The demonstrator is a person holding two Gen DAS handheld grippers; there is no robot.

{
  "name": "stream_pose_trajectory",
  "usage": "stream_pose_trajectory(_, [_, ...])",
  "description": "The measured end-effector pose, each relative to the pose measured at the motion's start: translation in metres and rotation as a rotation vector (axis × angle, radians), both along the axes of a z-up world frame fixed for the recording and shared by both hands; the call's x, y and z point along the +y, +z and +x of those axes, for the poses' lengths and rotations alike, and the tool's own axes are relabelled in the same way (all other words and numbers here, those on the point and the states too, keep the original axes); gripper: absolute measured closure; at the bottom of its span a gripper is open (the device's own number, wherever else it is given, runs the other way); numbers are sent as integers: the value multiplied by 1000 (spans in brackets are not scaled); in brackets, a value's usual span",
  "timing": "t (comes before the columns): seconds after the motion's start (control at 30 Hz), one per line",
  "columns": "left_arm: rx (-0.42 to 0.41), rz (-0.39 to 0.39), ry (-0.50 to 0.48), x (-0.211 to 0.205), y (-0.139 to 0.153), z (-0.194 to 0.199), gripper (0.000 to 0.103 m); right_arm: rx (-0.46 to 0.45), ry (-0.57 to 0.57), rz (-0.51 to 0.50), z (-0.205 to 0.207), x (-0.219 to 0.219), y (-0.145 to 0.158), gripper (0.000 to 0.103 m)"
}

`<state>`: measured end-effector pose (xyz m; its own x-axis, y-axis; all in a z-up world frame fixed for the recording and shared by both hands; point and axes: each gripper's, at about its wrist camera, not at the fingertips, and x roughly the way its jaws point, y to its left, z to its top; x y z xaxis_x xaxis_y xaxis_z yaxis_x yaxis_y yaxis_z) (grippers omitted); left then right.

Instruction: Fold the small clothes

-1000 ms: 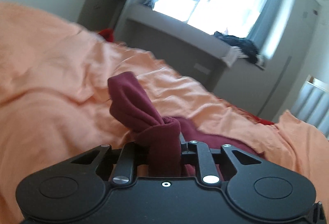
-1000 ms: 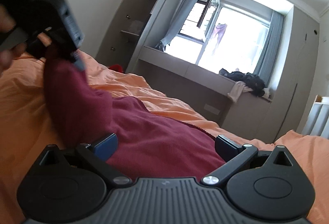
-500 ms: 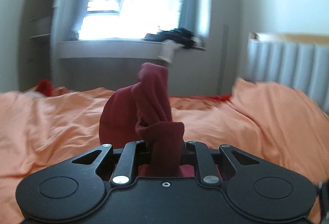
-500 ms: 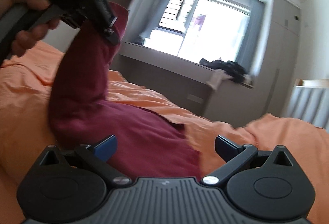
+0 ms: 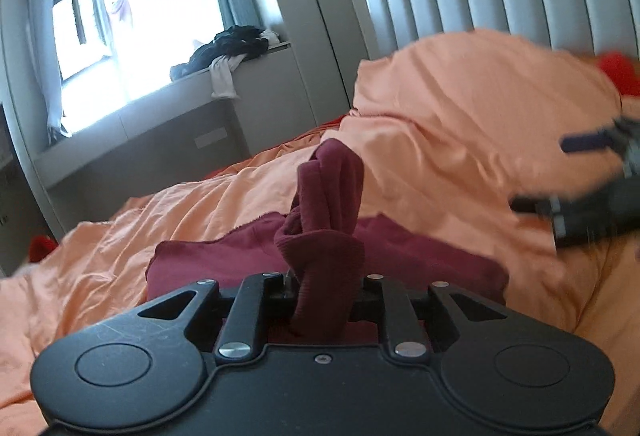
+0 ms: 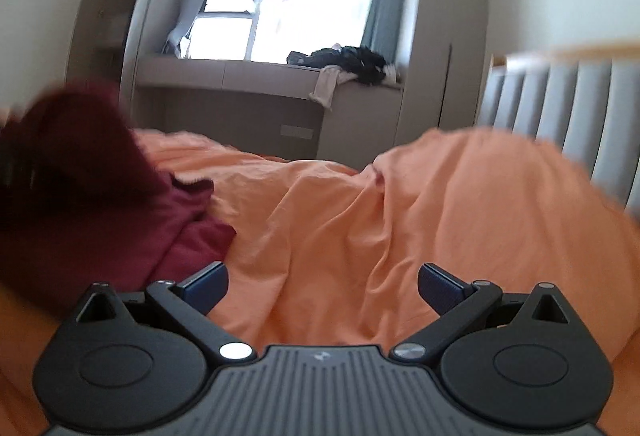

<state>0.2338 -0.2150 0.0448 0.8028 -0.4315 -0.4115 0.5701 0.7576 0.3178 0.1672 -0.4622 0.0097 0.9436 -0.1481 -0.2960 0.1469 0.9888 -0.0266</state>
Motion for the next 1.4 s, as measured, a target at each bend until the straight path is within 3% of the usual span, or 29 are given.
stream_pose_trajectory(0.13, [-17, 6, 19, -2, -9, -8, 77, -12, 160, 249, 20, -26, 10, 0])
stream_pose_trajectory(0.23, [-8, -21, 24, 2, -12, -13, 70, -22, 371, 443, 43, -43, 15, 0])
stream_pose_trajectory(0.3, [-8, -32, 26, 3, -15, -16, 67, -34, 450, 561, 58, -48, 14, 0])
stream_pose_trajectory(0.43, [-38, -27, 13, 4, -19, -28, 54, 15, 591, 703, 87, -39, 8, 0])
stream_pose_trajectory(0.53, [-64, -20, 11, 0, -23, -36, 47, 60, 595, 667, 103, -20, 3, 0])
stream_pose_trajectory(0.63, [-82, -2, 27, -2, -25, -39, 49, 86, 567, 657, 116, -6, -2, 2])
stream_pose_trajectory(0.7, [-89, -9, 32, 0, -25, -41, 52, 103, 571, 660, 120, 0, -4, 19])
stream_pose_trajectory(0.77, [-88, -17, 34, 1, -24, -43, 64, 126, 579, 637, 122, 6, -7, 30])
stream_pose_trajectory(0.9, [-83, -45, 35, 2, -24, -43, 76, 162, 575, 563, 124, 21, -12, 79])
stream_pose_trajectory(0.97, [-88, -53, 36, 0, -22, -43, 79, 134, 576, 535, 122, 23, -8, 94])
stream_pose_trajectory(1.2, [-89, -93, 9, -17, -16, -41, 81, -30, 527, 462, 98, 5, 17, 97])
stream_pose_trajectory(1.4, [41, -142, -16, -38, -22, -23, 81, -8, 438, 421, 103, -10, 12, 97])
